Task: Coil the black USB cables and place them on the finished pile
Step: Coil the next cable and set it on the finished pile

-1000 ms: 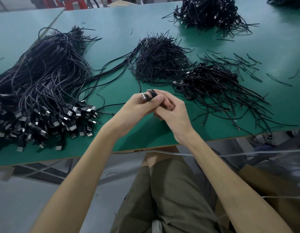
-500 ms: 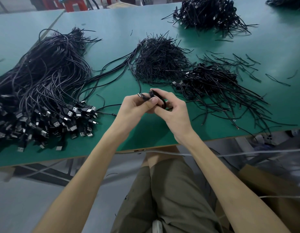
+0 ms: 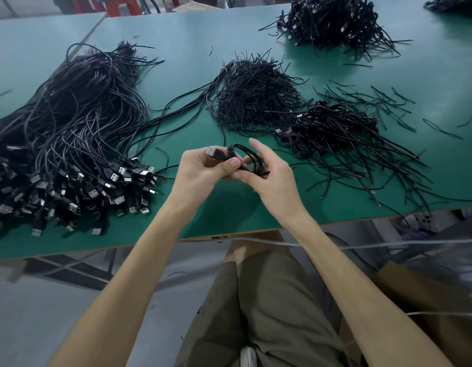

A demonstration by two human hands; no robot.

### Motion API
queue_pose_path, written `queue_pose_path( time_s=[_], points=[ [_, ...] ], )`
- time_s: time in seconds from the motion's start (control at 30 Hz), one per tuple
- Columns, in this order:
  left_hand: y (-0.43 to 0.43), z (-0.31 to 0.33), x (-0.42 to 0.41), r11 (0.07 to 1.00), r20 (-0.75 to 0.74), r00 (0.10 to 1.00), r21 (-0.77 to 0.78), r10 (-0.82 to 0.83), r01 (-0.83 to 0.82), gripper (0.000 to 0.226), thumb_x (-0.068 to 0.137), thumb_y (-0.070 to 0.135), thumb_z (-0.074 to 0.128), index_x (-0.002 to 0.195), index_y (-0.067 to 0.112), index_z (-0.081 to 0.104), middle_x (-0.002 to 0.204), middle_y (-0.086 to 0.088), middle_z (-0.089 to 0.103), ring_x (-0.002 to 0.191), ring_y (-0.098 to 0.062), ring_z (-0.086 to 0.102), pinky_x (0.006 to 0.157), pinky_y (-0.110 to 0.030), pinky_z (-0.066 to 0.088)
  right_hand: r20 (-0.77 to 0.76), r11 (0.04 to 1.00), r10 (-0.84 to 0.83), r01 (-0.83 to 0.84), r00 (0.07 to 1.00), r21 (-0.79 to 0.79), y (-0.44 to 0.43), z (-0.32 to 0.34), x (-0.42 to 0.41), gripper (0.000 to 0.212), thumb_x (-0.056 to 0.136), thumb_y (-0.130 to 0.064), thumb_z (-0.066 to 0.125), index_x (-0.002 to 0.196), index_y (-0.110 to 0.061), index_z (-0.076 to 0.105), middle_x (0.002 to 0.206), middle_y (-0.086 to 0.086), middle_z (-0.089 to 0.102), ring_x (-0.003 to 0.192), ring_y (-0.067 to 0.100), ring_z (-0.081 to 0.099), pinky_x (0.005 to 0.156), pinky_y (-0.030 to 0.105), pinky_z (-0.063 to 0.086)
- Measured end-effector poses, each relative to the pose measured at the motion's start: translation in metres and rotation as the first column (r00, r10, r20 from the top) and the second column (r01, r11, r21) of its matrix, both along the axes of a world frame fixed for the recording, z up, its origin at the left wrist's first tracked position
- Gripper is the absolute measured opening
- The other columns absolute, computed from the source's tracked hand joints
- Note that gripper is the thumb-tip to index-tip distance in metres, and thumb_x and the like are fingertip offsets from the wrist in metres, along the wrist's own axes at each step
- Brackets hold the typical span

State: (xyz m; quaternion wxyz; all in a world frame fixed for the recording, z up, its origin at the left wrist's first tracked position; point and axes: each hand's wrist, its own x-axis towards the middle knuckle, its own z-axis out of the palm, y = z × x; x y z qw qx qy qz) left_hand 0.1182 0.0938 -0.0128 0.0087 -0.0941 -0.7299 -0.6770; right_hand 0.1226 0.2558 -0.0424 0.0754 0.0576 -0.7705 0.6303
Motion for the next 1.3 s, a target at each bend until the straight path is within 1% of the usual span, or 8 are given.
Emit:
queue_pose_path(
  time_s=[0.17, 0.4, 0.5, 0.6, 0.8, 1.0, 1.1, 1.3],
  points=[
    [-0.005, -0.002, -0.003, 0.999, 0.001, 1.0, -0.049, 0.005, -0.005, 0.007, 0.09, 0.001, 0.072, 0.089, 0.007, 0.075, 0.082, -0.004, 0.076, 0.074, -0.018, 0.068, 0.074, -0.031, 0.057, 0.021, 0.992, 0.05, -0.052, 0.999, 0.113, 0.0, 0.001, 0.003, 0.027, 0.088, -0.029, 0.077, 0.11, -0.017, 0.066, 0.08, -0.004, 0.068, 0.064, 0.006, 0.059, 0.064, 0.021, 0.044],
    [-0.021, 0.001, -0.007, 0.964, 0.095, 0.995, -0.267, 0.04, -0.013, 0.025, 0.087, 0.015, 0.08, 0.104, 0.012, 0.062, 0.08, -0.009, 0.077, 0.071, -0.021, 0.076, 0.069, -0.033, 0.057, -0.066, 0.941, 0.065, -0.039, 0.996, 0.335, -0.008, 0.005, 0.009, 0.013, 0.095, -0.022, 0.068, 0.101, -0.011, 0.063, 0.086, -0.002, 0.063, 0.082, 0.019, 0.057, 0.072, 0.033, 0.045],
    [-0.026, 0.004, -0.007, 0.856, -0.069, 0.997, -0.516, -0.016, -0.022, 0.026, 0.087, 0.026, 0.08, 0.109, 0.027, 0.066, 0.08, 0.003, 0.073, 0.074, -0.014, 0.07, 0.068, -0.027, 0.053, -0.103, 0.92, 0.094, -0.047, 0.99, 0.389, -0.009, 0.005, 0.011, 0.013, 0.098, -0.017, 0.065, 0.106, -0.008, 0.065, 0.096, 0.002, 0.066, 0.088, 0.022, 0.058, 0.08, 0.04, 0.049],
    [-0.03, 0.008, -0.007, 0.696, -0.168, 0.977, -0.718, -0.132, -0.03, 0.026, 0.095, 0.034, 0.071, 0.12, 0.028, 0.069, 0.095, 0.005, 0.061, 0.089, -0.014, 0.062, 0.083, -0.031, 0.05, -0.13, 0.879, 0.132, -0.055, 0.983, 0.474, -0.01, 0.004, 0.011, 0.015, 0.1, -0.01, 0.06, 0.113, -0.004, 0.065, 0.103, 0.009, 0.068, 0.096, 0.028, 0.061, 0.086, 0.047, 0.049],
    [-0.027, 0.005, -0.001, 0.369, -0.009, 0.957, -0.924, -0.29, 0.103, 0.031, 0.109, 0.038, 0.034, 0.126, 0.026, 0.057, 0.099, 0.004, 0.045, 0.083, -0.022, 0.055, 0.08, -0.048, 0.049, -0.175, 0.774, 0.175, -0.026, 0.969, 0.633, -0.011, 0.001, 0.012, 0.02, 0.101, 0.001, 0.049, 0.112, -0.001, 0.066, 0.101, 0.012, 0.065, 0.094, 0.033, 0.057, 0.084, 0.045, 0.045],
    [-0.025, 0.012, 0.001, 0.485, 0.087, 0.96, -0.849, -0.265, 0.21, 0.039, 0.109, 0.044, 0.027, 0.092, 0.021, 0.055, 0.089, 0.001, 0.059, 0.083, -0.02, 0.057, 0.082, -0.045, 0.048, -0.279, 0.761, 0.18, 0.046, 0.943, 0.647, -0.013, 0.004, 0.018, 0.012, 0.099, -0.002, 0.053, 0.099, -0.001, 0.065, 0.092, 0.011, 0.062, 0.087, 0.031, 0.052, 0.08, 0.045, 0.046],
    [-0.025, 0.014, 0.004, 0.512, 0.094, 0.967, -0.834, -0.238, 0.207, 0.048, 0.105, 0.054, 0.022, 0.096, 0.017, 0.051, 0.093, -0.006, 0.064, 0.083, -0.029, 0.06, 0.08, -0.05, 0.05, -0.327, 0.789, 0.149, 0.088, 0.933, 0.608, -0.015, 0.007, 0.02, 0.011, 0.099, -0.004, 0.054, 0.097, 0.0, 0.065, 0.091, 0.011, 0.061, 0.088, 0.031, 0.052, 0.077, 0.047, 0.049],
    [-0.016, 0.006, 0.002, 0.507, -0.071, 0.984, -0.862, -0.166, 0.023, 0.042, 0.108, 0.049, 0.022, 0.082, 0.017, 0.034, 0.07, -0.009, 0.051, 0.062, -0.032, 0.049, 0.055, -0.041, 0.032, -0.31, 0.847, 0.101, 0.082, 0.945, 0.526, -0.015, 0.012, 0.02, 0.028, 0.1, -0.005, 0.058, 0.128, -0.006, 0.059, 0.122, 0.008, 0.054, 0.096, 0.028, 0.058, 0.083, 0.048, 0.052]
  ],
)
